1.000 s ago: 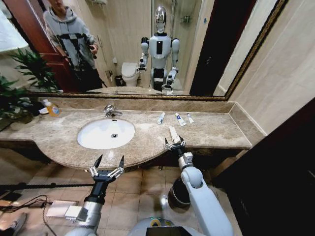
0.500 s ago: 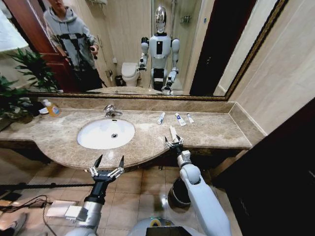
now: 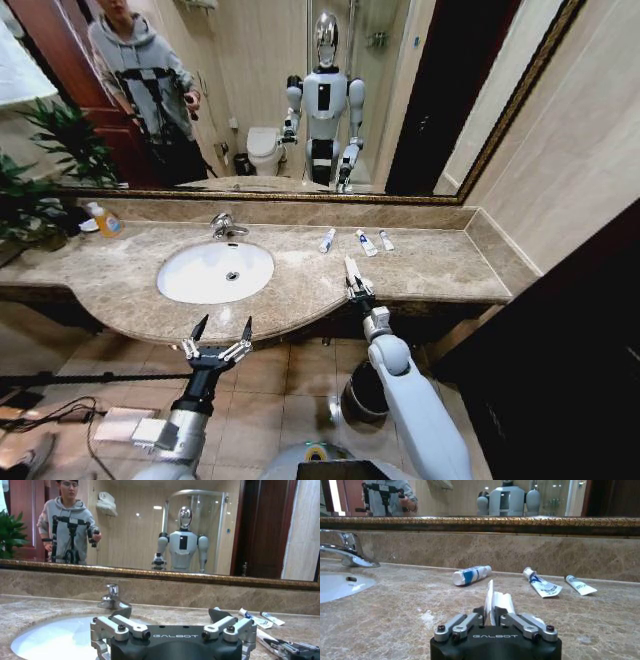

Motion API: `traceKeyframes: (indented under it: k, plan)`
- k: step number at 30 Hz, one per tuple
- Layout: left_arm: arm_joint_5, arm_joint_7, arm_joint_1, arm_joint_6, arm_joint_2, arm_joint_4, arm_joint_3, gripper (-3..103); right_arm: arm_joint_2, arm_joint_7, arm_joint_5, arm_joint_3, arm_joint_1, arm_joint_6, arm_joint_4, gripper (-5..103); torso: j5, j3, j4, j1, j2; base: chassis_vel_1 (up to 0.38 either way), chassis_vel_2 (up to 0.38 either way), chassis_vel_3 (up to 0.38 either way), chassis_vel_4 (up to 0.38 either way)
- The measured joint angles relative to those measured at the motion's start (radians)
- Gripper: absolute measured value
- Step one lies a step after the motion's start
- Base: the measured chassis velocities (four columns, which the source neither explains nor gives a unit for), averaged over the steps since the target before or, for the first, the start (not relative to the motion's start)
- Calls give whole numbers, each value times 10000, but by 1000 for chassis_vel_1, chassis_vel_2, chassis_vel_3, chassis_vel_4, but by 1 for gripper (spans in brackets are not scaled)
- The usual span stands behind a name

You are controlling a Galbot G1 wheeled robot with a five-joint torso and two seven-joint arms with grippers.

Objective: Pick up the trash from the sink and place it in the trash bin.

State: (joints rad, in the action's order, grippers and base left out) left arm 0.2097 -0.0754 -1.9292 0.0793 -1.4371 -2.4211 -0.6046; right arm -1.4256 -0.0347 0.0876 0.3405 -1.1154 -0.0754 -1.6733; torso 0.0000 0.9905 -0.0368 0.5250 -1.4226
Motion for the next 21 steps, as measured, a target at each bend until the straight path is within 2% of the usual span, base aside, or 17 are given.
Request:
traceKeyframes:
  k: [3, 16, 21]
  plan:
    - [0, 0, 0, 0, 0, 0, 0, 100, 39, -6, 46, 67, -101, 0, -104, 1, 0, 0, 0, 0, 0, 0, 0, 0, 0]
    - [0, 0, 0, 0, 0, 0, 0, 100, 189, -1, 227, 401, -832, -15, -1198, 0, 1, 0, 0, 0, 0, 0, 0, 0, 0]
    - [0, 0, 0, 0, 0, 0, 0, 100, 286, 169, 312, 928, -2048, 185, -2507, 0, 0, -1, 0, -1, -1, 0, 0, 0, 0]
